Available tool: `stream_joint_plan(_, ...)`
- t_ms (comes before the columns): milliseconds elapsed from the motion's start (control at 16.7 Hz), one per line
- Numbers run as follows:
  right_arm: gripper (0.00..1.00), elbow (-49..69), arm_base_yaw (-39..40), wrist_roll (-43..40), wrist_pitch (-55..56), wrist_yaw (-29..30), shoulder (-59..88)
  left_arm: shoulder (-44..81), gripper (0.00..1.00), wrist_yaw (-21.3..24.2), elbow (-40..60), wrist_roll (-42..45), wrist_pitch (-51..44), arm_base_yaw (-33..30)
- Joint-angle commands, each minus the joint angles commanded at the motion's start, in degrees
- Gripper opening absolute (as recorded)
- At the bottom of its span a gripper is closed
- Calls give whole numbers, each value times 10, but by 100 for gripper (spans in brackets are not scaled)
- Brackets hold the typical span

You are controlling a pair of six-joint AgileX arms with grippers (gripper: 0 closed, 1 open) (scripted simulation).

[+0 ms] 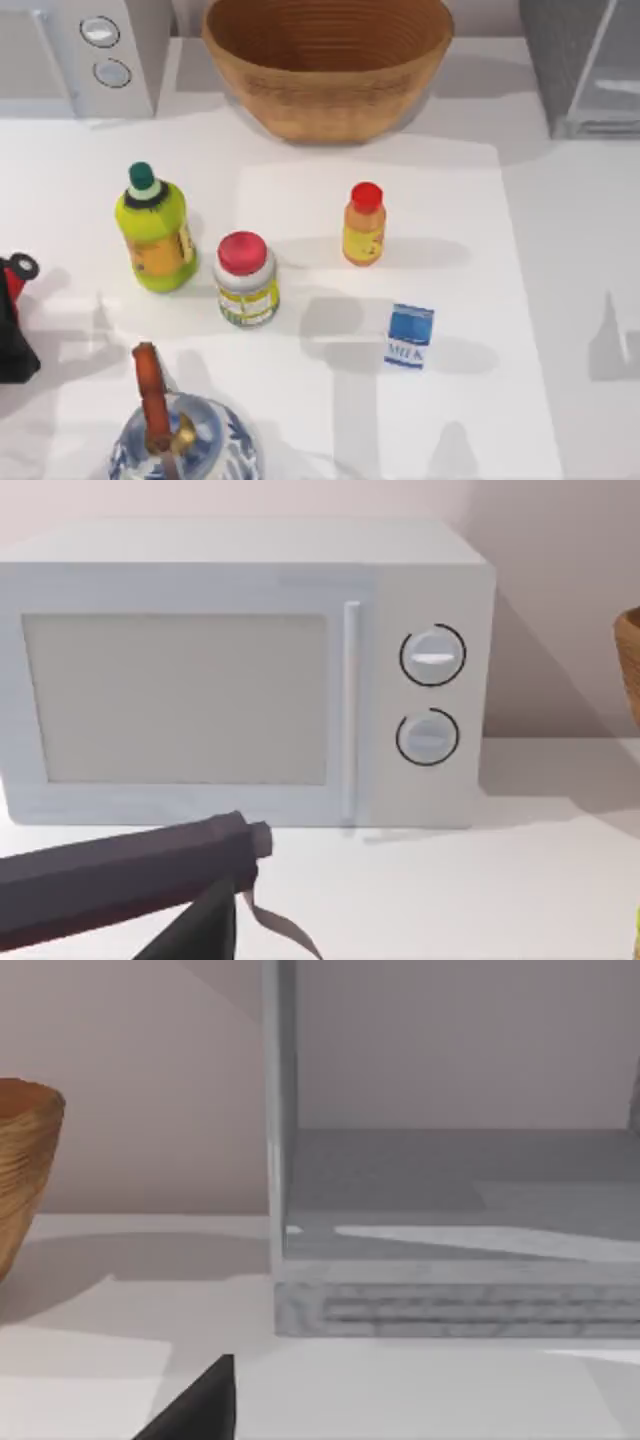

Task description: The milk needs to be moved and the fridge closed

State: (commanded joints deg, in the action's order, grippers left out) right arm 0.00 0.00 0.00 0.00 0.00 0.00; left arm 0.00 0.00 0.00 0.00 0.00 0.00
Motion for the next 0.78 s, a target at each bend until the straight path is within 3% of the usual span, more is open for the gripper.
stream_joint_plan(240,100,1,19,-1,14,3,14,0,100,0,0,0,0,0)
stream_joint_plan(420,100,4,87,-1,71,47,70,0,100,0,0,0,0,0)
stream_joint_plan(600,100,8,190,1,149,141,151,0,100,0,0,0,0,0)
stream_joint_plan(780,100,6,275,6,221,283,235,0,100,0,0,0,0,0)
